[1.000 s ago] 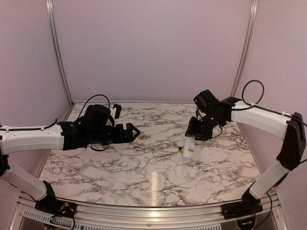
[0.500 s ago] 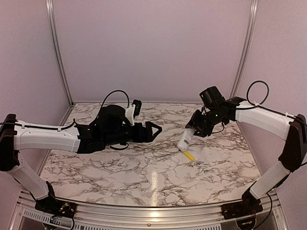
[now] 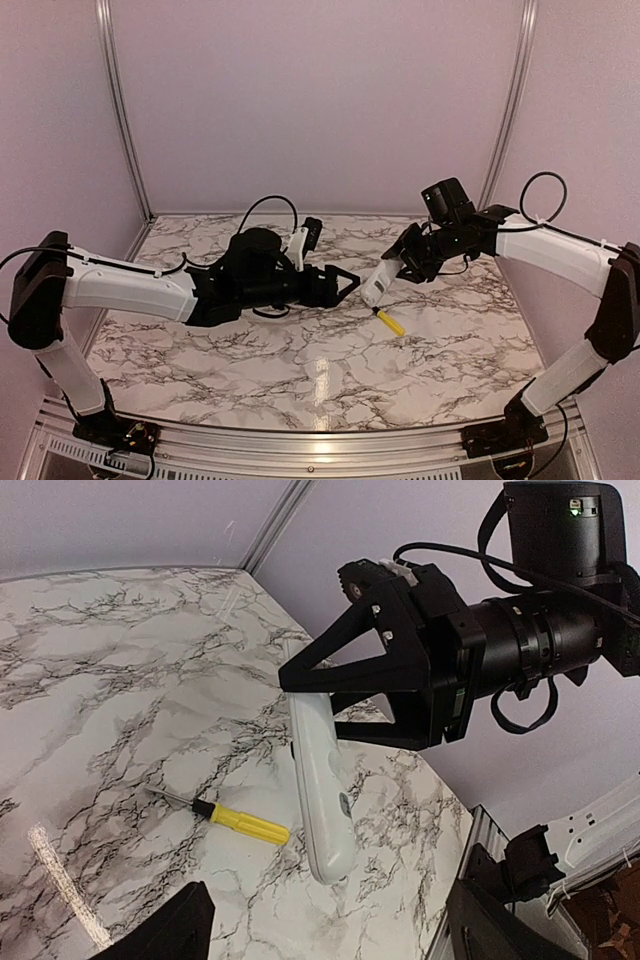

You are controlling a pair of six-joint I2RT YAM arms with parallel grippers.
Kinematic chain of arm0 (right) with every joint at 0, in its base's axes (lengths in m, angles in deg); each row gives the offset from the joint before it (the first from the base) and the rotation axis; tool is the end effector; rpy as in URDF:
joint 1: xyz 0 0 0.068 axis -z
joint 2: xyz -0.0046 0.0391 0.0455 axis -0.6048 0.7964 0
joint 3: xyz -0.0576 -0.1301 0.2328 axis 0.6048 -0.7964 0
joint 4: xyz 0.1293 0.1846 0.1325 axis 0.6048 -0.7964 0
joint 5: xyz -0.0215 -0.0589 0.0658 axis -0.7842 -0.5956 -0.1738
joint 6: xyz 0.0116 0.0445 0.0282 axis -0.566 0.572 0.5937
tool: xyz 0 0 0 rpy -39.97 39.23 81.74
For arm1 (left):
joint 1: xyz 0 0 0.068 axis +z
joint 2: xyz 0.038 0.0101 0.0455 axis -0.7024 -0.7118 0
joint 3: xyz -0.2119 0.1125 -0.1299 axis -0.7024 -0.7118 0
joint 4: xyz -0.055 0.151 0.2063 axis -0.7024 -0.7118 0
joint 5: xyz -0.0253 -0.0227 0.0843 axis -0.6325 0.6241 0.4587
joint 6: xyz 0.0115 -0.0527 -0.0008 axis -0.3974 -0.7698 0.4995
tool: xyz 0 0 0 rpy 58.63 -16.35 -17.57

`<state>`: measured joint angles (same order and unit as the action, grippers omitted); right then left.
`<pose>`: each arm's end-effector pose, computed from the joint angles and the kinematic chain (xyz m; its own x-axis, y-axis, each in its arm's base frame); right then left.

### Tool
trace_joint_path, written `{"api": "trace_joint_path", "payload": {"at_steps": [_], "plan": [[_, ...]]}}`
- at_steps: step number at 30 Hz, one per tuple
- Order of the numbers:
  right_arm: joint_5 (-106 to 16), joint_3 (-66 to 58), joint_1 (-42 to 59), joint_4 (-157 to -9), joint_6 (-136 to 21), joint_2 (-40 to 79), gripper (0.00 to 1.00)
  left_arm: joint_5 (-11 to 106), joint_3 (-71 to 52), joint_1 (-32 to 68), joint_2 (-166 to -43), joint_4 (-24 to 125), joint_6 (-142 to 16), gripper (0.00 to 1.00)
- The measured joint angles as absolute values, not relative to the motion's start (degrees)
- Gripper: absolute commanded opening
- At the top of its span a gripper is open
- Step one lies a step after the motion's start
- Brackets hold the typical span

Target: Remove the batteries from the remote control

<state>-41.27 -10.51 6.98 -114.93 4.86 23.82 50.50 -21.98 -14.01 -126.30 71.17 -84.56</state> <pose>0.2755 0.1689 0.2827 -0.8003 0.5929 -0.0894 0.3955 0.6340 0.6645 0.1999 -0.3341 0.2492 -0.6045 -0.0679 -0.7937 0.6749 0.4857 -0.5555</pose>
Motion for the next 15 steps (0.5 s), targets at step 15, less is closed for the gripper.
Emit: {"api": "trace_joint_path", "payload": {"at_steps": [15], "plan": [[-40.28, -12.33, 6.98, -112.07, 13.16, 20.26, 0.3, 45.8, -11.95, -15.39, -137.29, 74.8, -85.8, 0.74]]}}
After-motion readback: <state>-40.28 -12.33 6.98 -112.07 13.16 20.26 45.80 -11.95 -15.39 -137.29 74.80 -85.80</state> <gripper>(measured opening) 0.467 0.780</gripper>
